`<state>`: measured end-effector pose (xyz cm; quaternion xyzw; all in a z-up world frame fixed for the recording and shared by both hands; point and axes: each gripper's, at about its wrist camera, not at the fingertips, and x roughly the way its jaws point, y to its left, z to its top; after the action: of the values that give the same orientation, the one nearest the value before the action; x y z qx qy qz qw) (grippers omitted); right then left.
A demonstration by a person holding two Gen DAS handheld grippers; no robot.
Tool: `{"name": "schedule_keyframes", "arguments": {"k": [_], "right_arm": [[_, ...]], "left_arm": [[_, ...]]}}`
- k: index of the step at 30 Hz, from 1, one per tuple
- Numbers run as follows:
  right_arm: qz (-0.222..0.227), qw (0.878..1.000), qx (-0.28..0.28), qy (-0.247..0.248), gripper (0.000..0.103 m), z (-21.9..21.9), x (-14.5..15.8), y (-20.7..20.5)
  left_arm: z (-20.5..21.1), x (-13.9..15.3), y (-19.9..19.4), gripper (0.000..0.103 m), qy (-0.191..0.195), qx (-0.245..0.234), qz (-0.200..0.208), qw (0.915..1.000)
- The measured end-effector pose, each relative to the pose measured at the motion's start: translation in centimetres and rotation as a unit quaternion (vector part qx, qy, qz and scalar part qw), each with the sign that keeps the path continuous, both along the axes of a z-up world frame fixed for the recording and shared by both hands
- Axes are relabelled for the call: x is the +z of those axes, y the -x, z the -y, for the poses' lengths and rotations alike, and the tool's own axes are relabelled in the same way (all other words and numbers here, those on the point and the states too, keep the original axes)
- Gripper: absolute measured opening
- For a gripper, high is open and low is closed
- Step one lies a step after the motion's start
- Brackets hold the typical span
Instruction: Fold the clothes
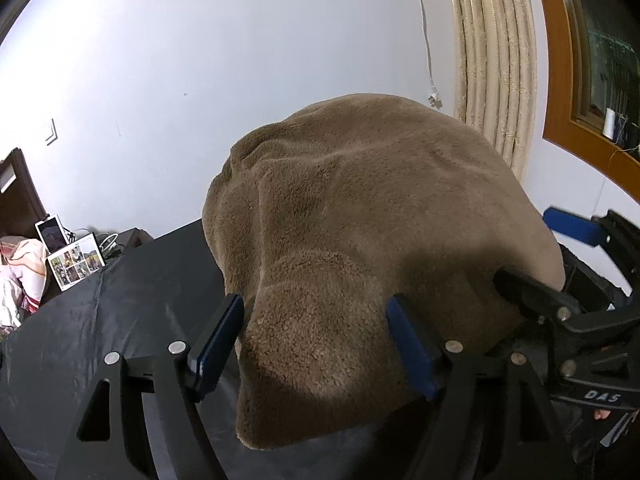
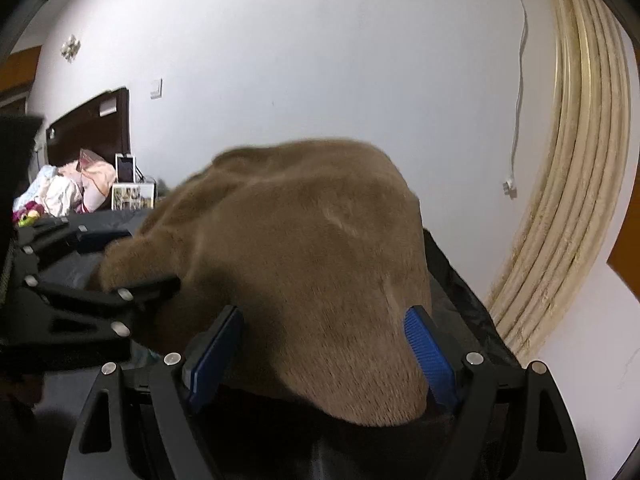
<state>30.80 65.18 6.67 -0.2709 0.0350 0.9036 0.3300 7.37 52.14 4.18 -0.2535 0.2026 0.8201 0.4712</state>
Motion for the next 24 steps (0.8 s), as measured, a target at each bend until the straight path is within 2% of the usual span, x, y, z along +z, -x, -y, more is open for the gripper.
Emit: {"name": "schedule_keyframes", "arguments": {"k": [12,24], "right_arm": [[0.013,1.0,-0.004,-0.01,0.087,-0.7,-1.3,0.8],[0.013,1.0,-0.006,0.008,0.094,-1.6,-2.1,0.9]], "left_arm": [[-0.8,-1.2,0.1,0.08,0.003,-0.001,0.001,1.0],[-0.3,-1.9,0.4,0.083,-0.006,0.004,0.012,0.9999]]}}
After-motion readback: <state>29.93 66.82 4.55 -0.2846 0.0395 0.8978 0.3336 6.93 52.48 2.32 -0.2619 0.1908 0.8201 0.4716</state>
